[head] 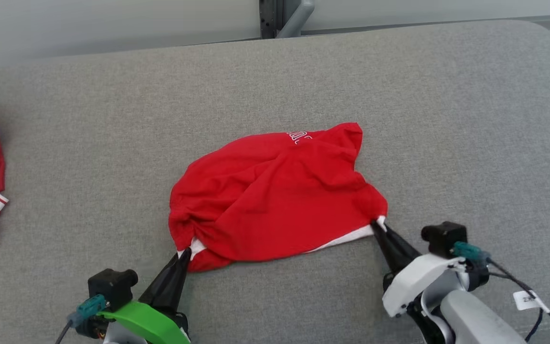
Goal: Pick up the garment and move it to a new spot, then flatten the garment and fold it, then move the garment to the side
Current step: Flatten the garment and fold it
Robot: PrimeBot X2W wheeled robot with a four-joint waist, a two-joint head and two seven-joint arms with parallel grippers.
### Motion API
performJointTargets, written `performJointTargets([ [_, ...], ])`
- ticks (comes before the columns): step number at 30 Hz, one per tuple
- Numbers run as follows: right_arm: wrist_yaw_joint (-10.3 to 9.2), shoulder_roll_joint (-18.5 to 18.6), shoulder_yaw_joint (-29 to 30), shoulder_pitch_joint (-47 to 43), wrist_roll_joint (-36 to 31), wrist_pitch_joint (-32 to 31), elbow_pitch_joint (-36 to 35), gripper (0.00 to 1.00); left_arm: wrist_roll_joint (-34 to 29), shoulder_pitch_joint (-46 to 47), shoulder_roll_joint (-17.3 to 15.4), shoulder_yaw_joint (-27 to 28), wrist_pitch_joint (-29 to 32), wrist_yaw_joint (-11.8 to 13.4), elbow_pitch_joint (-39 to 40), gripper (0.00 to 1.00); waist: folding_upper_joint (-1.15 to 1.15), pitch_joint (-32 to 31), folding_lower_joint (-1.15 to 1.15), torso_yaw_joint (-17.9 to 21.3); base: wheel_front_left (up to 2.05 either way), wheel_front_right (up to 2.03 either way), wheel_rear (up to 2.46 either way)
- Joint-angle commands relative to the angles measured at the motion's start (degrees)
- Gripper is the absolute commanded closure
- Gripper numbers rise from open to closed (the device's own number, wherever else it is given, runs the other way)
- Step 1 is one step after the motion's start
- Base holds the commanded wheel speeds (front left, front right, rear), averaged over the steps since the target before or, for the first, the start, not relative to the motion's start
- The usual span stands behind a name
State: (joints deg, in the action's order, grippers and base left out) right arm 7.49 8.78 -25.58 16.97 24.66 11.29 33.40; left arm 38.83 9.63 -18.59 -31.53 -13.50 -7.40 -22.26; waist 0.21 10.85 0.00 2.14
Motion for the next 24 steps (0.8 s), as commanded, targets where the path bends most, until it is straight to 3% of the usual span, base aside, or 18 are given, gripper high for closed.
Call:
performJointTargets([
  [1,0.00,1.33,0.93,-0.76,3.59,0.55,-3.43,1.00,2.03,-1.32,-0.73,0.56,-0.26,-0.15,2.51,1.00,-0.21,-1.35,0.00,0.60,0.00,0.00,0.00],
  [8,-0.02,9.61,7.58,-3.16,24.22,-1.67,-28.46,1.00,11.93,-4.10,-7.87,3.04,5.11,-0.03,24.38,1.00,-0.21,-1.18,0.00,2.03,0.00,0.00,0.00],
  [13,-0.02,13.52,14.25,0.61,31.82,-3.76,-38.61,1.00,15.83,-0.78,-12.59,6.79,11.21,2.16,39.57,1.00,-0.21,2.41,0.00,3.11,0.00,0.00,0.00],
  [19,-0.01,13.44,16.57,10.79,32.10,-6.40,-40.92,1.00,20.03,10.64,-14.31,9.64,18.94,3.53,46.53,1.00,-0.21,10.22,0.00,3.44,0.00,0.00,0.00],
  [24,0.00,9.41,16.55,25.85,29.28,-8.16,-34.33,1.00,21.16,28.51,-12.14,11.12,24.11,3.78,39.28,1.00,-0.21,18.02,0.00,2.86,0.00,0.00,0.00],
])
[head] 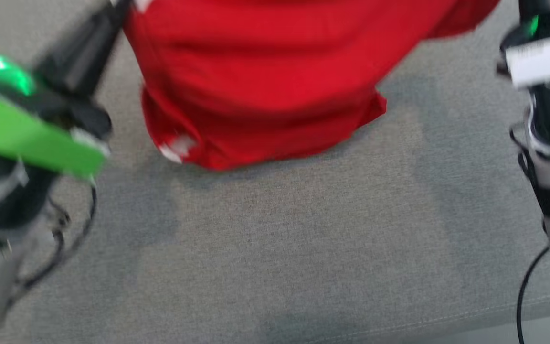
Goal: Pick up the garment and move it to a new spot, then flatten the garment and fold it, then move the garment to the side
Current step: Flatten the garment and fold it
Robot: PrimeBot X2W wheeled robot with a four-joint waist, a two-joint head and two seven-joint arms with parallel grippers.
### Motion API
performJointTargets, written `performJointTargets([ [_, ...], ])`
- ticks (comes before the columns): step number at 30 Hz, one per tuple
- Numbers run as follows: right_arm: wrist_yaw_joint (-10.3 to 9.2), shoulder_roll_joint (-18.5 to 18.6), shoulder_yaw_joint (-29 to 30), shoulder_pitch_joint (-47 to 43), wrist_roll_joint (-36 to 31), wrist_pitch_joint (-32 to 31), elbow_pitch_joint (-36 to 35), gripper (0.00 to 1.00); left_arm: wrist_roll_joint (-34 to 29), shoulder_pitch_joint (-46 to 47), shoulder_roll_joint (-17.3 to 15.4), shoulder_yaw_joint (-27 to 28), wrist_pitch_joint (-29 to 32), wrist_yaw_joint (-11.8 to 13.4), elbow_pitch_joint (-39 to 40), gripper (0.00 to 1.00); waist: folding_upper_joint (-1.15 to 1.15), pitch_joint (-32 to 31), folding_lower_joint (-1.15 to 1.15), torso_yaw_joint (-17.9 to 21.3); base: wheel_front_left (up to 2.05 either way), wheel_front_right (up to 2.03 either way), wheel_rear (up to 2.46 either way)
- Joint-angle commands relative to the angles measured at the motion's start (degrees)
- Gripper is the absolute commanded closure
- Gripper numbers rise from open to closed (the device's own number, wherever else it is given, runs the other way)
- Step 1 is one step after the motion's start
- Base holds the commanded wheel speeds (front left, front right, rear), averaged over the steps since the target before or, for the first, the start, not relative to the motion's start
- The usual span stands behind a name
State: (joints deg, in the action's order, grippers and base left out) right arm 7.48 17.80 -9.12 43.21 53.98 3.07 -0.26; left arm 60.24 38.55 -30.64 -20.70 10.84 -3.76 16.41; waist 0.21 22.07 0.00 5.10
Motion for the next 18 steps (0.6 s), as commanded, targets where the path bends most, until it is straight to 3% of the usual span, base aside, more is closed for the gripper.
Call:
performJointTargets([
  [1,0.02,-2.79,-0.10,7.17,-2.21,-0.13,4.20,1.00,-1.56,7.99,1.24,0.10,1.03,-0.10,-4.88,1.00,-0.21,9.72,0.00,0.12,0.00,0.00,0.00],
  [6,0.02,-9.43,2.36,25.48,-10.85,5.59,17.54,1.00,-7.66,27.80,5.38,1.80,-4.30,-0.02,-22.35,1.00,-0.21,14.69,0.00,0.20,0.00,0.00,0.00],
  [8,0.02,-10.90,3.01,28.33,-11.67,7.11,19.64,1.00,-9.49,30.70,5.88,1.46,-5.96,-0.40,-25.29,1.00,-0.21,15.41,0.00,0.27,0.00,0.00,0.00],
  [11,0.01,-12.68,3.88,35.80,-15.40,10.30,24.47,1.00,-16.50,38.95,6.61,0.57,-14.33,-1.34,-32.70,1.00,-0.21,17.07,0.00,0.48,0.00,0.00,0.00],
  [14,-0.01,-13.79,4.16,40.04,-17.13,11.50,27.61,1.00,-20.51,43.64,7.63,-0.74,-21.37,-2.33,-38.65,1.00,-0.21,18.79,0.00,0.49,0.00,0.00,0.00],
  [18,0.01,-14.42,0.08,38.84,-17.00,11.76,30.30,1.00,-23.80,44.15,8.17,-1.89,-25.52,-3.20,-44.07,1.00,-0.21,20.54,0.00,0.18,0.00,0.00,0.00],
])
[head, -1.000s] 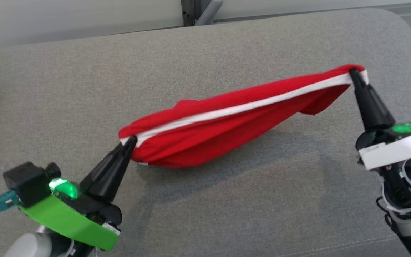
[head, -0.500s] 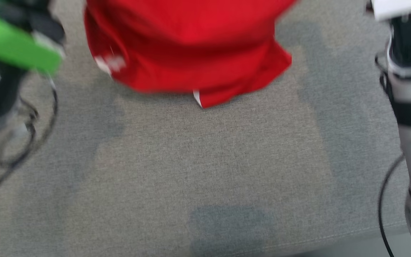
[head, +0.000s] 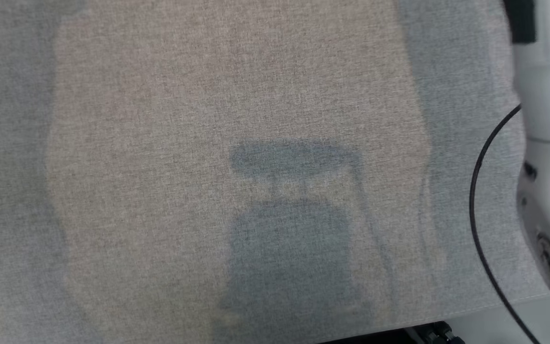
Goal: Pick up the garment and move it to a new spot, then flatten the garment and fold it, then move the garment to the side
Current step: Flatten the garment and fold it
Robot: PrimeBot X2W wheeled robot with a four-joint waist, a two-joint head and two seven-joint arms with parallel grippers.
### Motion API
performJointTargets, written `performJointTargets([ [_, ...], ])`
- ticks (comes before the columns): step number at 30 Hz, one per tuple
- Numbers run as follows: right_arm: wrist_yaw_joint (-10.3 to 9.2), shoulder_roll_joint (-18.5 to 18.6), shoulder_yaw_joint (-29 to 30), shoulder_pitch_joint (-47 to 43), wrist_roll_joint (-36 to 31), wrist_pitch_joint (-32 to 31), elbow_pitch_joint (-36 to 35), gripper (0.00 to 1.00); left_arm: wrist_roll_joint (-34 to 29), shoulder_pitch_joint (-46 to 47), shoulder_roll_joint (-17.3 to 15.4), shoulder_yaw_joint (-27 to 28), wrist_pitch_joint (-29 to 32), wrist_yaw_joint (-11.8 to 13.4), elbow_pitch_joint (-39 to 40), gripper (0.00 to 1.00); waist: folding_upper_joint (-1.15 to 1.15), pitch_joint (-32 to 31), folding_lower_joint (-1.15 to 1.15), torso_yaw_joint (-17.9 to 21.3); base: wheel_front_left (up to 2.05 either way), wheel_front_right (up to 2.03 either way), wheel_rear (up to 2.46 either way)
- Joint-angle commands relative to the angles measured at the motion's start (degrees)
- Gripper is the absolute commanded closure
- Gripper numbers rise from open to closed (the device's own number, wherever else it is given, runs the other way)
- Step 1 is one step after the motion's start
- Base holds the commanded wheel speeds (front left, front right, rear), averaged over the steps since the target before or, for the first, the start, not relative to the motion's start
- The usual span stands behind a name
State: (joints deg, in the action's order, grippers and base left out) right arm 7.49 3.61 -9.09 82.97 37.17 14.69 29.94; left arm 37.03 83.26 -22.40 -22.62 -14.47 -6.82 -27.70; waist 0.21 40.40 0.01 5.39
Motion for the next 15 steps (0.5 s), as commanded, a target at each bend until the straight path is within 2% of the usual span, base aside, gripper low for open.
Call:
performJointTargets([
  [1,-0.01,0.03,-0.84,-2.16,-0.23,0.22,0.50,1.00,-0.85,-1.89,0.04,-0.50,-0.39,-0.33,-0.72,1.00,-0.21,2.50,-0.01,-0.16,0.00,0.00,0.00],
  [3,-0.01,0.72,-2.17,-5.65,0.60,0.45,0.44,1.00,-1.49,-5.44,0.13,-1.34,-0.77,-0.60,-1.42,1.00,-0.21,3.00,-0.01,-0.37,0.00,0.00,0.00],
  [7,0.00,1.94,-3.77,-16.52,3.71,0.57,-3.42,1.00,-2.98,-16.33,-0.56,-0.51,-0.76,-0.72,4.37,1.00,-0.21,1.92,-0.01,-1.19,0.00,0.00,0.00],
  [11,0.00,4.97,-4.10,-30.75,5.59,0.53,-9.36,1.00,-4.01,-30.08,-2.23,-2.05,-0.73,-0.70,11.22,1.00,-0.21,-1.37,-0.01,-2.17,0.00,0.00,0.00],
  [15,-0.05,7.42,-3.00,-43.93,6.90,0.49,-14.57,1.00,-4.75,-43.63,-1.26,0.56,-0.73,-0.63,17.18,1.00,-0.21,-6.00,-0.01,-2.76,0.00,0.00,0.00],
])
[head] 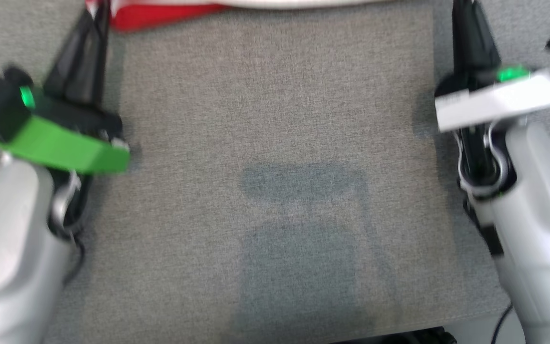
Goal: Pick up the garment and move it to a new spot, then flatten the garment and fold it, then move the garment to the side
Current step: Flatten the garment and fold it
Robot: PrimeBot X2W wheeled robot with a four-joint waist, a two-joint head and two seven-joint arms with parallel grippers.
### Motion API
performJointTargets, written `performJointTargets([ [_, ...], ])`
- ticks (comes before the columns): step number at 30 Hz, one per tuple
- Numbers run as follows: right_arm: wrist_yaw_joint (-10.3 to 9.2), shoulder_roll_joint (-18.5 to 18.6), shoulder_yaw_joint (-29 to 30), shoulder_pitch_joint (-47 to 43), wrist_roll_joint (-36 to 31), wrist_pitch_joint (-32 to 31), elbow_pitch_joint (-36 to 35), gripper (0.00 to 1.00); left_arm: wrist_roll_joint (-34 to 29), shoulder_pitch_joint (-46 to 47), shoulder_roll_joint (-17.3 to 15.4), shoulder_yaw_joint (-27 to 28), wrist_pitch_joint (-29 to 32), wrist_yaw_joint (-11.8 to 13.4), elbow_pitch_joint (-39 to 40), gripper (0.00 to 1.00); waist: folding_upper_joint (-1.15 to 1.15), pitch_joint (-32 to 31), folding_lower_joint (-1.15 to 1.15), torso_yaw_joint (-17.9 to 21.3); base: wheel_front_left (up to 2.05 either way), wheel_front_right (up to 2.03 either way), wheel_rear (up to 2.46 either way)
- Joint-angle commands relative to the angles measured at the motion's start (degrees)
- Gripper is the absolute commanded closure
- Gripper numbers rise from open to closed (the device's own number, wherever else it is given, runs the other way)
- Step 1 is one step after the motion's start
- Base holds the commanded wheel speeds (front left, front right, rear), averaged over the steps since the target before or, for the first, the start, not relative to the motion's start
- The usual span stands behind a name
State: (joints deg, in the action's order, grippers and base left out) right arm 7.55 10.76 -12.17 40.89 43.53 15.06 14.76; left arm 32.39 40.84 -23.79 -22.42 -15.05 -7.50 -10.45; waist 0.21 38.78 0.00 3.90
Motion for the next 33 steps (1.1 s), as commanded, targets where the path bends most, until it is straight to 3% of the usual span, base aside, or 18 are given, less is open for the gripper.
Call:
performJointTargets([
  [1,-0.12,0.71,-0.17,-4.86,0.41,0.13,-0.61,1.00,-0.30,-4.47,0.64,0.89,-0.16,0.06,1.41,1.00,-0.21,-5.73,0.00,-1.26,0.00,0.00,0.00],
  [4,-0.11,1.87,-2.31,-13.18,1.43,0.13,-3.61,1.00,-1.09,-14.33,2.16,2.27,-0.16,0.05,4.60,1.00,-0.21,-10.18,0.00,-1.22,0.00,0.00,0.00],
  [12,-0.11,7.77,-6.14,-32.75,6.42,-1.03,-8.74,1.00,-2.42,-41.47,8.53,5.45,-0.17,3.30,10.10,1.00,-0.21,-20.25,0.00,0.80,0.00,0.00,0.00],
  [19,-0.12,13.25,-3.56,-45.08,9.08,-4.37,-17.36,1.00,-1.60,-56.34,12.45,5.34,-0.16,3.59,16.13,1.00,-0.21,-22.02,0.00,1.03,0.00,0.00,0.00],
  [22,-0.11,13.10,-2.81,-44.60,9.22,-5.39,-19.62,1.00,-0.38,-56.73,13.32,4.54,0.53,3.11,17.54,1.00,-0.21,-21.73,0.00,0.83,0.00,0.00,0.00],
  [24,-0.11,12.73,-2.44,-41.79,7.68,-6.51,-20.57,1.00,4.67,-56.25,15.14,4.41,1.82,2.30,18.87,1.00,-0.21,-21.06,0.00,0.43,0.00,0.00,0.00],
  [26,-0.09,11.23,-2.35,-37.29,6.55,-7.81,-20.35,1.00,7.09,-54.28,14.51,5.10,3.41,1.81,20.42,1.00,-0.21,-19.66,0.00,-0.21,0.00,0.00,0.00],
  [33,-0.08,6.76,-2.61,-16.83,3.22,-14.23,-11.32,1.00,13.74,-41.67,15.25,6.16,10.05,1.23,22.24,1.00,-0.21,-13.31,0.00,-7.17,0.00,0.00,0.00],
])
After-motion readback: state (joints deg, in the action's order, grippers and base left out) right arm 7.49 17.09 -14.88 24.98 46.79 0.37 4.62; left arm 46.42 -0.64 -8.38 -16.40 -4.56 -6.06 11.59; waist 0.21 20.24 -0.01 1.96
